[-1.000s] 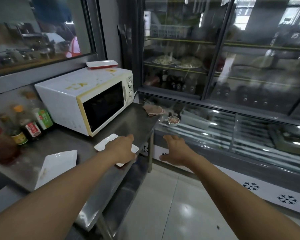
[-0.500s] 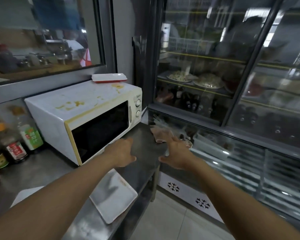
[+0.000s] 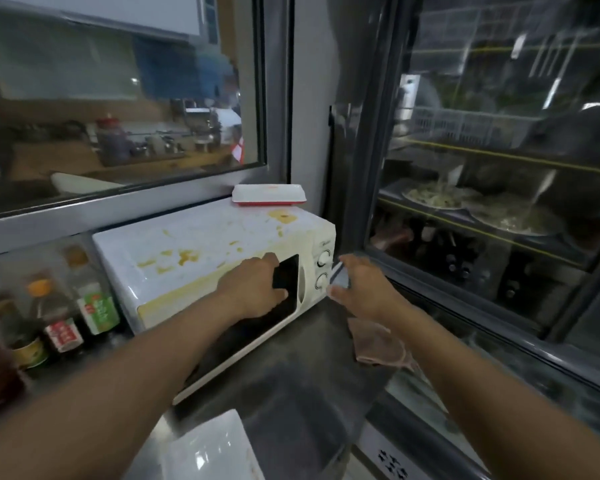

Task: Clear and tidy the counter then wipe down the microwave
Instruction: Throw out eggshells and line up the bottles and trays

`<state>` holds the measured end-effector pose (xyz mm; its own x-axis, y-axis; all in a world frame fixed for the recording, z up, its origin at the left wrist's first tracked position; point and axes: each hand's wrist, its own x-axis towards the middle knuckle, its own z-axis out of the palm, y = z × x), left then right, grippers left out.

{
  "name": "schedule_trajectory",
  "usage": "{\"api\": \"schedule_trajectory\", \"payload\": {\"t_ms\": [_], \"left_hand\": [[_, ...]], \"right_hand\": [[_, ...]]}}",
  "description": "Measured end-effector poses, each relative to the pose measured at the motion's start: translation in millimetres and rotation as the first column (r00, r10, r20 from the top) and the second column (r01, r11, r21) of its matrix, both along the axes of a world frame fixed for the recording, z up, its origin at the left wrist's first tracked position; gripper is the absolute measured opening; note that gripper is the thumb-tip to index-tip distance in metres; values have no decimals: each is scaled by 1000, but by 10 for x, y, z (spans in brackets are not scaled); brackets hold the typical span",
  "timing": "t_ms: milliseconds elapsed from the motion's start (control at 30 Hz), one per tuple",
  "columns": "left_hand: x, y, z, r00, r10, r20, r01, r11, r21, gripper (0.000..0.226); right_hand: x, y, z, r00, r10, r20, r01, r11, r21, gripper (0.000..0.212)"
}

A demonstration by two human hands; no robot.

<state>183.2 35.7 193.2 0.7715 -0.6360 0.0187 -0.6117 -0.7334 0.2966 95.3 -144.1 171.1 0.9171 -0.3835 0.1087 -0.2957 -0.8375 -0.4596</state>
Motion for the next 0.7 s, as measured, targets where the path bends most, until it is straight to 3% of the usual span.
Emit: {"api": "schedule_trajectory", "payload": {"t_ms": [200, 367, 700], "left_hand": [[557, -465, 66, 987, 160, 8, -159, 984, -77, 56], [1036, -797, 70, 953, 304, 1, -303, 948, -94, 46], [2139, -1027, 191, 886, 464, 25, -450, 871, -198, 43]], "right_hand": [[845, -592, 212, 992, 127, -3, -127, 991, -34, 69], [1494, -958, 291, 979, 202, 30, -203, 979, -2, 49], [2658, -1352, 223, 983, 155, 94, -165, 980, 108, 41]]}}
